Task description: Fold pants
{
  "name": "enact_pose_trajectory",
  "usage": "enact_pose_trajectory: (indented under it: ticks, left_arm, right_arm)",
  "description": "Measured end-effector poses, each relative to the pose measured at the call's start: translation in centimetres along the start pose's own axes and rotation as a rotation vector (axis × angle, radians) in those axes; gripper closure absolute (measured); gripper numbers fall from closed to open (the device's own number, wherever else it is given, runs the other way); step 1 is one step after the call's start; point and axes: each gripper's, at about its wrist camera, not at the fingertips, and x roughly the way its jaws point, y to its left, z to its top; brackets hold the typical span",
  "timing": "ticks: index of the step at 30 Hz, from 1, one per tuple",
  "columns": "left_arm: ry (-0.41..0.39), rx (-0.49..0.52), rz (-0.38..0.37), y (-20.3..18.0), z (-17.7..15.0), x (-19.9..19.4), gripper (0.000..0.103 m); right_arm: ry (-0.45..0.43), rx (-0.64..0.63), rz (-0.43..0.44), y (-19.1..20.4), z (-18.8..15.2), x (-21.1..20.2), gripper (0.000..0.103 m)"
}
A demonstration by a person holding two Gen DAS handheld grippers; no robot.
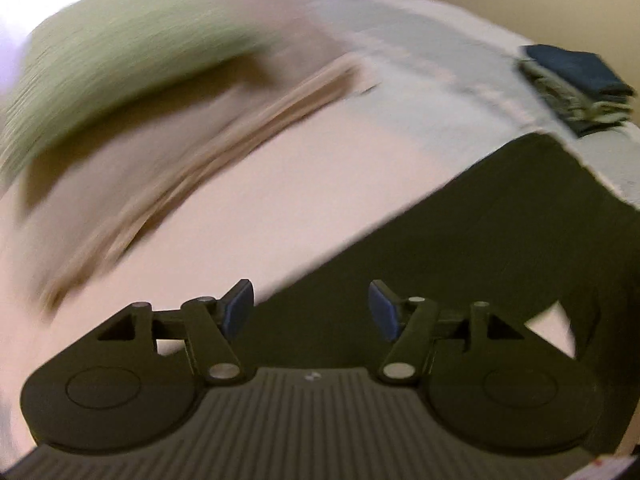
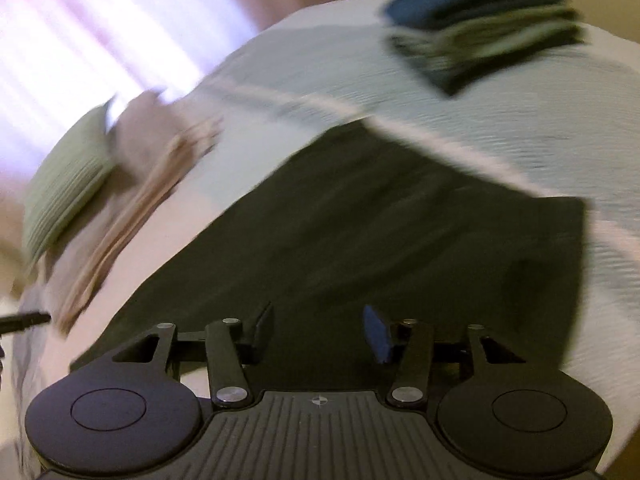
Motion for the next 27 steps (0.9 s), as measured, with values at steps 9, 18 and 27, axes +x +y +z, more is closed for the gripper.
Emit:
enact_pose_trajectory:
  ticks: [9,18,27]
  left_arm:
    - [0.165,-0.288,0.053,6.2,-23.5,-8.4,0.039]
    - [0.263,-0.547,-0.115,5.4,-39.2,-9.4,0.038]
    - [0.255,-0.717,-0.201,3.1,-41.5,-9.2,0.09]
  right_arm:
    - [0.142,-0.127,0.002,8.6,-8.5,1.5,0.051]
    - [0.187,-0.172,-0.081,13.8,-19.0,-1.5,0.051]
    - [0.176,-0.225,-0.175,15.5,-20.7,-4.3,0.051]
